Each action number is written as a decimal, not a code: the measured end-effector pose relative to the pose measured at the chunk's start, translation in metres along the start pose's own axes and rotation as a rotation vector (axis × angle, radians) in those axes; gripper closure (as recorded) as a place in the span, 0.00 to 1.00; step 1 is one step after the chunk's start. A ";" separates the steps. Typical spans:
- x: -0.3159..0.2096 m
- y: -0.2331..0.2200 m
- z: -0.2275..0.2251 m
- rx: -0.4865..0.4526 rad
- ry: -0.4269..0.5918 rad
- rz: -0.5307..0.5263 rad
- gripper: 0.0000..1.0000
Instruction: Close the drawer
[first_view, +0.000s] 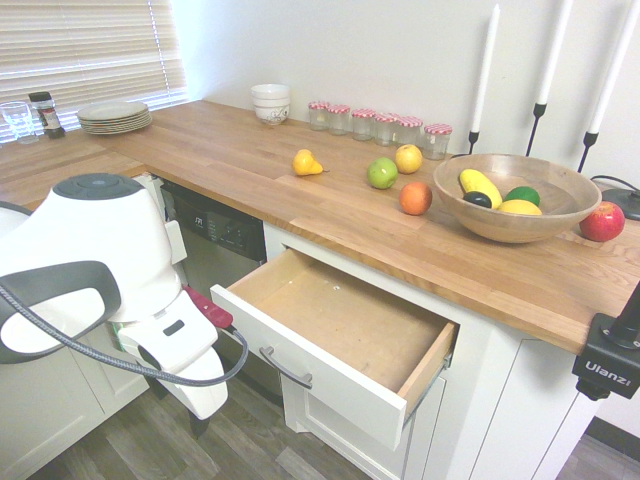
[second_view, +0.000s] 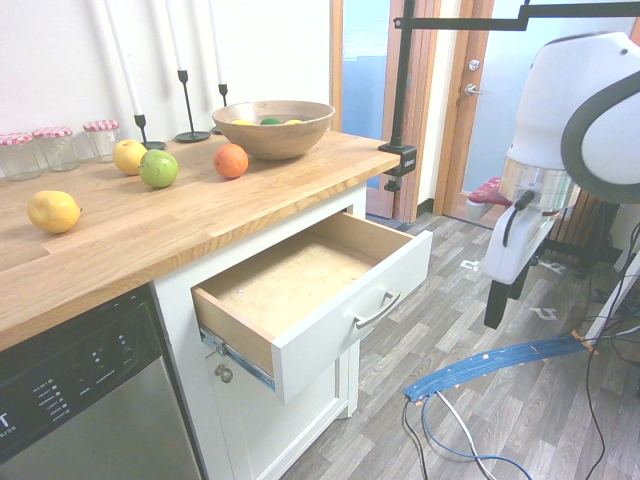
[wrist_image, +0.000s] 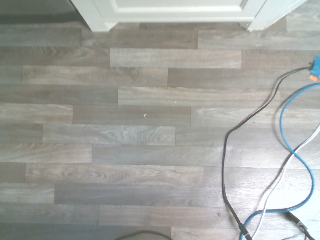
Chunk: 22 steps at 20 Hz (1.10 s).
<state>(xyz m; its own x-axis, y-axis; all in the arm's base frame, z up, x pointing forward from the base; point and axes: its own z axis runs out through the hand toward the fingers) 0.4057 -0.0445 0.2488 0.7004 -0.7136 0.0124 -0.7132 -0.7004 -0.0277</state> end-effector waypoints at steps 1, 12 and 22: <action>0.005 -0.002 0.007 -0.001 -0.005 -0.001 0.00; 0.058 -0.039 0.085 -0.037 -0.060 0.003 0.00; 0.079 -0.065 0.126 -0.060 -0.054 -0.023 1.00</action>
<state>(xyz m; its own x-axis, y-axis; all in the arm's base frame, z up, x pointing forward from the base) 0.5109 -0.0541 0.1252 0.7163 -0.6966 -0.0412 -0.6959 -0.7175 0.0320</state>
